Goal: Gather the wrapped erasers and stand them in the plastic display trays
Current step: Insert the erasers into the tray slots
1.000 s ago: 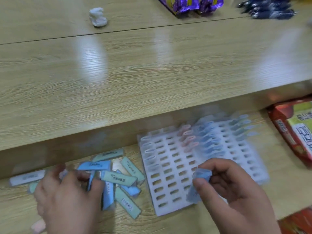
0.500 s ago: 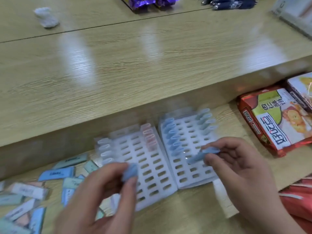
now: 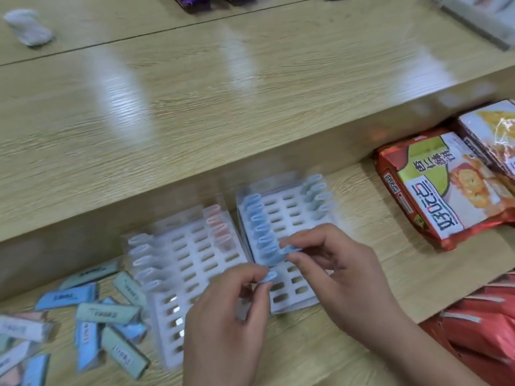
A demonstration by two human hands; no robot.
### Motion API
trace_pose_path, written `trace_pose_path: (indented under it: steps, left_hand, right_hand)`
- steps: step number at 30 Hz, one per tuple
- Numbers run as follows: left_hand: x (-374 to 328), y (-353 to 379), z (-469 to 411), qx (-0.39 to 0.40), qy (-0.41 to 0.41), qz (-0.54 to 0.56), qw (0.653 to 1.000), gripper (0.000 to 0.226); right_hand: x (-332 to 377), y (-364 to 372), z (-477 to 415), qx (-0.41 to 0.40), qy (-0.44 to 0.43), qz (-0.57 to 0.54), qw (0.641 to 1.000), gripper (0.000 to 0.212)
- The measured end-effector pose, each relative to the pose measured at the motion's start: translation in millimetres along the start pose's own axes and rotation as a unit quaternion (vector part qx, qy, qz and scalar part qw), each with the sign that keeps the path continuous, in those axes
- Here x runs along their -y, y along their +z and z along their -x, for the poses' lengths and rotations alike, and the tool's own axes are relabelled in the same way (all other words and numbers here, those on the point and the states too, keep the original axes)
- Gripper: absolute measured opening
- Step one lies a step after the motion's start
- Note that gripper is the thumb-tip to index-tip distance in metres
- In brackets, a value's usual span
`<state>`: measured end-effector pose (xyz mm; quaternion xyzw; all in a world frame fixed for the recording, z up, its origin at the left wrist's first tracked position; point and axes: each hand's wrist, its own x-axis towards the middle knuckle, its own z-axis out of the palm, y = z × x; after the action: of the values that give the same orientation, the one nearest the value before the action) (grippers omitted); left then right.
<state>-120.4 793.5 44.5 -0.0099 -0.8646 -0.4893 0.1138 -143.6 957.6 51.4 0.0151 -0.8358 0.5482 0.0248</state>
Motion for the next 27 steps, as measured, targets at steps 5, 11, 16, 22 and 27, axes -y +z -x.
trace_pose_path:
  steps: [5,11,16,22,27]
  left_hand:
    - [13,12,3,0.007,0.114,-0.048,0.992,0.012]
    - [18,14,6,-0.018,0.101,-0.039,0.994,0.014]
    - [18,16,6,-0.027,0.087,-0.073,0.993,0.012]
    - [21,-2,3,-0.043,0.128,-0.084,0.987,0.011]
    - [32,-69,-10,-0.135,0.081,-0.086,0.984,0.011]
  right_hand:
    - [-11,1,0,0.025,-0.130,0.152,0.979,0.014]
    - [-20,1,3,0.015,-0.163,0.164,0.973,0.022]
    - [-24,7,5,-0.004,-0.214,0.222,0.951,0.031]
    - [-9,9,10,-0.077,-0.249,0.284,0.923,0.047]
    - [45,64,12,-0.047,-0.262,0.231,0.936,0.036]
